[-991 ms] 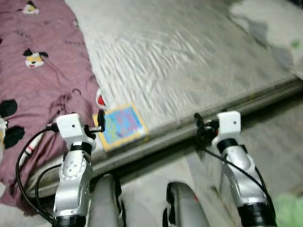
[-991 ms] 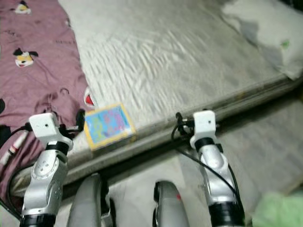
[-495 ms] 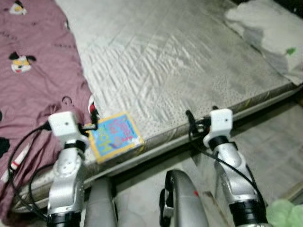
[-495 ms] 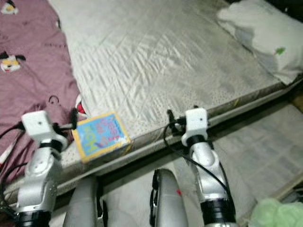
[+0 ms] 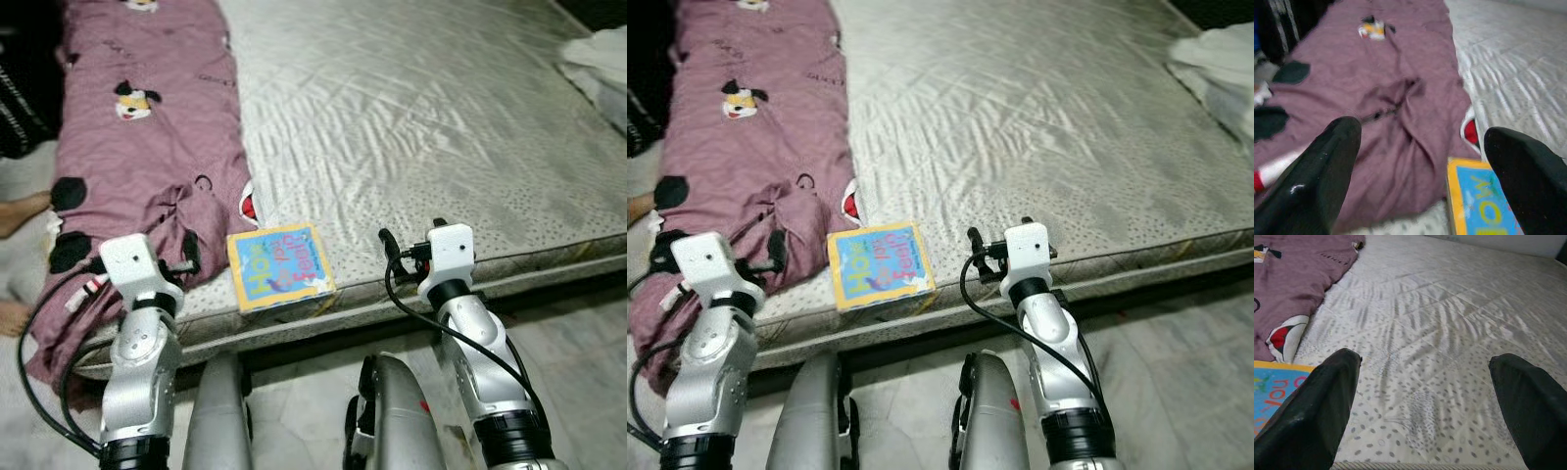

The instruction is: Clean up the room

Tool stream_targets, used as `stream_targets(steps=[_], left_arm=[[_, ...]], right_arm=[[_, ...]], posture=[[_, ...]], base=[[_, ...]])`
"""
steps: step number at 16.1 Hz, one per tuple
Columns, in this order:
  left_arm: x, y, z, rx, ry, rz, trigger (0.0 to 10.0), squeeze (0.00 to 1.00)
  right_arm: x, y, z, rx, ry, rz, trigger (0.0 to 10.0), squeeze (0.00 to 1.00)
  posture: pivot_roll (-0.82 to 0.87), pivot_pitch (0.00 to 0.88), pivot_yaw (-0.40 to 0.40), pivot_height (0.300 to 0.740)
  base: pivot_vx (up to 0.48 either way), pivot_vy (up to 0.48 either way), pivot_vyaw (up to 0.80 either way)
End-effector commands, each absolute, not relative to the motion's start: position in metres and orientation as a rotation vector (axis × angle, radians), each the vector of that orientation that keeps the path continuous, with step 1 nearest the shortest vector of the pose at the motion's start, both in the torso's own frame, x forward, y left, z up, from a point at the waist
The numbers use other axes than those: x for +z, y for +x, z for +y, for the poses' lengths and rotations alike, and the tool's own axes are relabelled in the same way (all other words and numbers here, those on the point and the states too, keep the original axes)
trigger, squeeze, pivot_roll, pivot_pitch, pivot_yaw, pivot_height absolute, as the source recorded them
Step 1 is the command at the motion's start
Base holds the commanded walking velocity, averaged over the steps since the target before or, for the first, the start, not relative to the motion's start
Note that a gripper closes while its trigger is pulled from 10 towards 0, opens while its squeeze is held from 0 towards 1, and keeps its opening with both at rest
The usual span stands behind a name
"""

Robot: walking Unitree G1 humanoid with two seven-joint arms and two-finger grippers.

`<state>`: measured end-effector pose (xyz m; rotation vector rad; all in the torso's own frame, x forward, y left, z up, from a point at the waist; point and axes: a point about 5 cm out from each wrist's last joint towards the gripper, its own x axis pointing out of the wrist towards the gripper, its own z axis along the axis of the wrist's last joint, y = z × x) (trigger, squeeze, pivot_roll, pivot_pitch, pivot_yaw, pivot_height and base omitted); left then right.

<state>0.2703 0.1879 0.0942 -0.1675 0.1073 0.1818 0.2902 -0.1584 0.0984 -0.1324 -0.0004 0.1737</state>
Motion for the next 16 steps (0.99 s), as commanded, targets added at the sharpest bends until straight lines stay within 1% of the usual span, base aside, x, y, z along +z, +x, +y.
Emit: stream_targets(steps=[1,4,5,6,8,13,16], left_arm=[[0.088,0.275,0.184,0.168,-0.178,0.162,10.0,0.0],[0.083,0.281,0.181,0.156,-0.18,0.213,10.0,0.0],[0.081,0.282,0.182,0.166,-0.198,0.232,10.0,0.0],[0.078,0.284,0.186,0.168,-0.204,0.242,10.0,0.0],[0.074,0.285,0.192,0.197,-0.207,0.276,10.0,0.0],[0.07,0.287,0.192,0.208,-0.255,0.308,10.0,0.0],[0.07,0.293,0.19,0.194,-0.278,0.307,10.0,0.0]], right_arm=[[0.096,0.289,-0.163,0.164,-0.121,0.012,10.0,0.0],[0.097,0.288,-0.163,0.164,-0.118,0.011,10.0,0.0],[0.097,0.288,-0.163,0.163,-0.117,0.011,10.0,0.0],[0.097,0.288,-0.163,0.161,-0.116,0.013,10.0,0.0],[0.096,0.289,-0.163,0.163,-0.111,0.023,10.0,0.0],[0.098,0.288,-0.164,0.156,-0.116,0.016,10.0,0.0],[0.101,0.279,-0.17,0.145,-0.115,0.014,10.0,0.0]], posture=[[0.0,0.17,-0.042,0.614],[-0.01,0.177,-0.041,0.579],[-0.01,0.177,-0.041,0.569],[-0.01,0.181,-0.041,0.549],[-0.01,0.181,-0.041,0.549],[-0.02,0.184,-0.046,0.549],[-0.04,0.19,-0.051,0.549]], base=[[0.0,0.0,0.0],[0.0,0.0,0.0],[0.0,0.0,0.0],[0.0,0.0,0.0],[0.0,0.0,0.0],[0.0,0.0,0.0],[0.0,0.0,0.0]])
